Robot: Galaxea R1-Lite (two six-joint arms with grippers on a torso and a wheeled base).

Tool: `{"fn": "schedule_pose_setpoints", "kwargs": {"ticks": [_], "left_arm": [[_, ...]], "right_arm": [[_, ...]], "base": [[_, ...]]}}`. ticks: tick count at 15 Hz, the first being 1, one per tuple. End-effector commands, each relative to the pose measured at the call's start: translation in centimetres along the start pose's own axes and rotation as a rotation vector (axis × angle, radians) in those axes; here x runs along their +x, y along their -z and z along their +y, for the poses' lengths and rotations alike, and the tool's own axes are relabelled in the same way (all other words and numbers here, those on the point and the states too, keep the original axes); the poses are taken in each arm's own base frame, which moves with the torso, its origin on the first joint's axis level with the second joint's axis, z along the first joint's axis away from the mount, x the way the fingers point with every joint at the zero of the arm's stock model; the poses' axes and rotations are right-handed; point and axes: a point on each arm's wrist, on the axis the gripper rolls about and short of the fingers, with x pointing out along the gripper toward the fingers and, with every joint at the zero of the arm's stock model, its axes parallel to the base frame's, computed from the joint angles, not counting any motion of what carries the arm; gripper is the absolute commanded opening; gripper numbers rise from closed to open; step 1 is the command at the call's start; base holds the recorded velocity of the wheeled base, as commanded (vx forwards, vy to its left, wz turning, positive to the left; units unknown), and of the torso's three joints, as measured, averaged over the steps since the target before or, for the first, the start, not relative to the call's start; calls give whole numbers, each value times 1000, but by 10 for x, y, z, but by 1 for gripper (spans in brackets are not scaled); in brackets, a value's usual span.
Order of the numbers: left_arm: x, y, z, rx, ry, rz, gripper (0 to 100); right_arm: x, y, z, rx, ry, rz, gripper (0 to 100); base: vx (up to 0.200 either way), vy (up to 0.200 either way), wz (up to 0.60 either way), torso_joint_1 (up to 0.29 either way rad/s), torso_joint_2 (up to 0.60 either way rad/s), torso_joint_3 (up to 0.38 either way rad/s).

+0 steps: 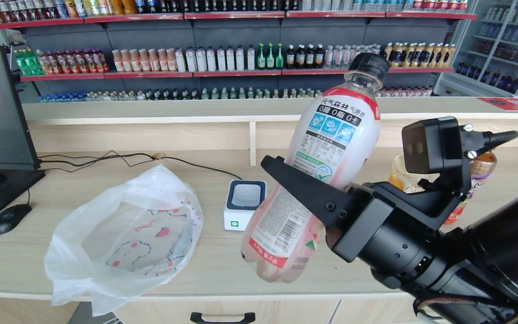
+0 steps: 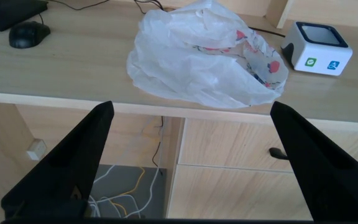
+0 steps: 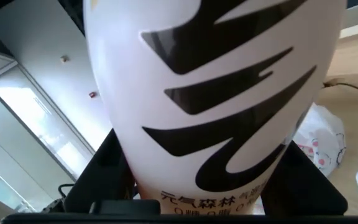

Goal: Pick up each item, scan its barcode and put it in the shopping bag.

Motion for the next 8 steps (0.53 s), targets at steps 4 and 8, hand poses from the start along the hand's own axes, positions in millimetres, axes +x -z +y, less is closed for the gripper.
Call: {"fn": "schedule_pose_setpoints", "kwargs": {"ticks": [4, 8], "left_arm": [[0, 0, 0, 0, 0, 0, 100], [0, 0, 0, 0, 0, 1, 100]], "right_arm": [[6, 9, 31, 114, -111, 23, 0], [7, -3, 39, 175, -143, -14, 0]], "base": [[0, 0, 0, 0, 0, 0], [0, 0, 0, 0, 0, 0]]}}
